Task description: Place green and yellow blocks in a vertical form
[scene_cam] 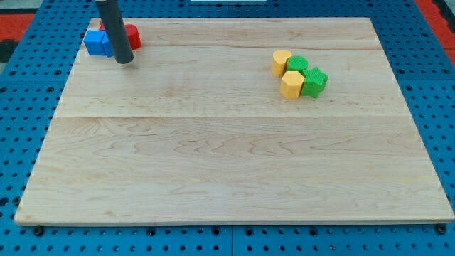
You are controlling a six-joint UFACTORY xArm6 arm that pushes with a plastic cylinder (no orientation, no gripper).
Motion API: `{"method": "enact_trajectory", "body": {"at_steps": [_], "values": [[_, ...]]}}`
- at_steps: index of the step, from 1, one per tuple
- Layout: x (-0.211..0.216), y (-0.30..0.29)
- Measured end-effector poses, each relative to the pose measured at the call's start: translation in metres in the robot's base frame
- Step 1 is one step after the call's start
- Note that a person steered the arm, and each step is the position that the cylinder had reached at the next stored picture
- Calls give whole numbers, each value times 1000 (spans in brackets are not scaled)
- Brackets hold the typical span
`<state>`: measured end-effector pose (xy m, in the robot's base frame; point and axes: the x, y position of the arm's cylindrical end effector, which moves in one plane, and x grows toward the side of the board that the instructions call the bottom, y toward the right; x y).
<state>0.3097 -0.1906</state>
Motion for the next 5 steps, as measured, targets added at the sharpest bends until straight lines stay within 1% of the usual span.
{"method": "enact_trajectory", "body": {"at_steps": [1,2,3,4,5], "values": [[7,7],[60,58],[99,64],[112,64],[113,64]]}}
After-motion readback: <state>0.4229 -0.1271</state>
